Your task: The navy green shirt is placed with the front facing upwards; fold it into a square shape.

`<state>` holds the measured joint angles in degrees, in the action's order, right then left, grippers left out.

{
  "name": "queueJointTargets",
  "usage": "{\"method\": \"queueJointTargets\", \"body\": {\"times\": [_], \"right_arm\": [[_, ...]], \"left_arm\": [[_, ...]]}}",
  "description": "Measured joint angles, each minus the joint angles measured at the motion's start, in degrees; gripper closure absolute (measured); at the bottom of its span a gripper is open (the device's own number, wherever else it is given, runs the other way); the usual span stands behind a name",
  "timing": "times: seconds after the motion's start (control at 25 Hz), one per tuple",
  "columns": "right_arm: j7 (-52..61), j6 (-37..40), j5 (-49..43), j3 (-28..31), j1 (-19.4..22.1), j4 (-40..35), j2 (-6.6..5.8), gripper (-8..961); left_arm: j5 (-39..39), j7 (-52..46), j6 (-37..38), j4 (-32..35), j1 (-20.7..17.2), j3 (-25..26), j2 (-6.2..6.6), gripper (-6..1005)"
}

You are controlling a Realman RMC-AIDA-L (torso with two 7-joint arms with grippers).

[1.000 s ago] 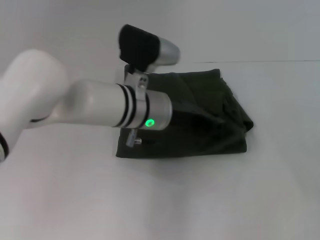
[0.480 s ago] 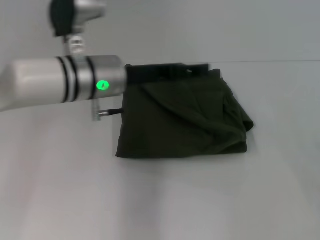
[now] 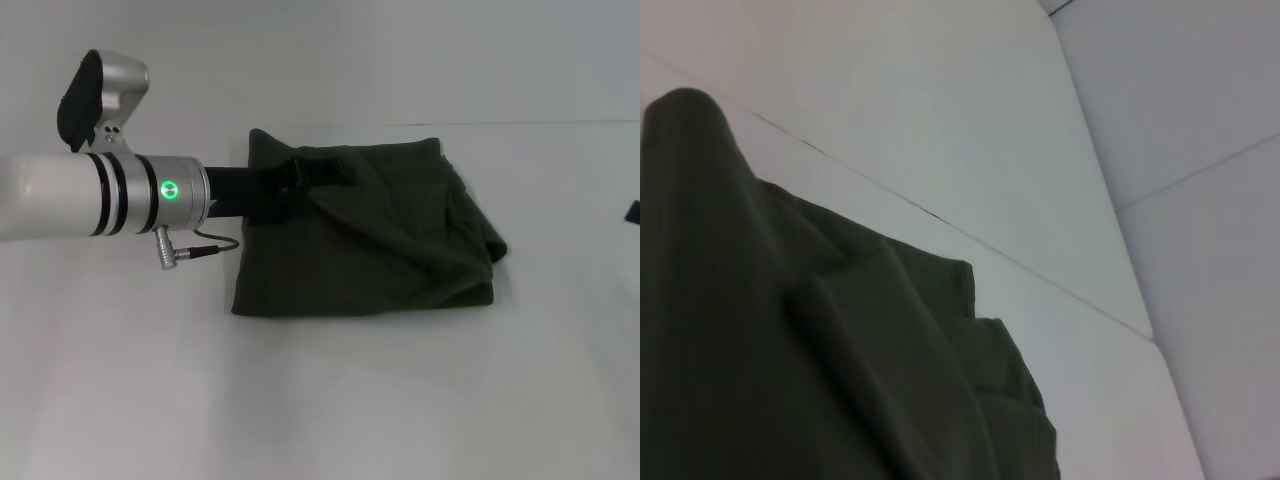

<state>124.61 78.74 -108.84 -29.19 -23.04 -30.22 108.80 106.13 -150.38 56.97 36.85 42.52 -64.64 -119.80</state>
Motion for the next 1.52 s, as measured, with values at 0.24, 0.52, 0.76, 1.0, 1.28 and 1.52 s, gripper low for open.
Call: {"method": "queueJointTargets", "body": {"times": [0.24, 0.52, 0.76, 1.0, 1.28, 1.52], "right_arm": [[-3.79, 4.48, -4.79, -6.84, -6.83, -4.07, -0.35, 38], [-0.41, 3.73, -15.48, -15.47, -18.99, -10.67, 0.55, 38], [1.71, 0.47, -27.36, -21.57, -29.22, -11.05, 3.68, 38], [5.42, -4.41, -35.84, -28.74, -34.82, -11.94, 7.93, 38], [13.98, -10.96, -45.64, -35.42, -37.26, -10.67, 10.89, 38], [13.81, -11.97, -45.43, -36.22, -37.51, -9.1, 11.16, 39]], "left_arm": [[-0.14, 2.56, 2.6, 4.02, -6.15, 5.78, -1.14, 125], [0.34, 4.7, 10.82, 8.89, -13.17, 13.83, -0.7, 126], [0.36, 6.51, 15.43, 11.19, -16.04, 21.37, -0.79, 126], [0.45, 7.24, 15.71, 11.1, -16.47, 23.84, -0.71, 125], [0.08, 7.84, 15.21, 10.61, -16.38, 23.94, -0.83, 125], [0.22, 7.94, 14.56, 10.44, -16.12, 23.86, -1.02, 125]]}}
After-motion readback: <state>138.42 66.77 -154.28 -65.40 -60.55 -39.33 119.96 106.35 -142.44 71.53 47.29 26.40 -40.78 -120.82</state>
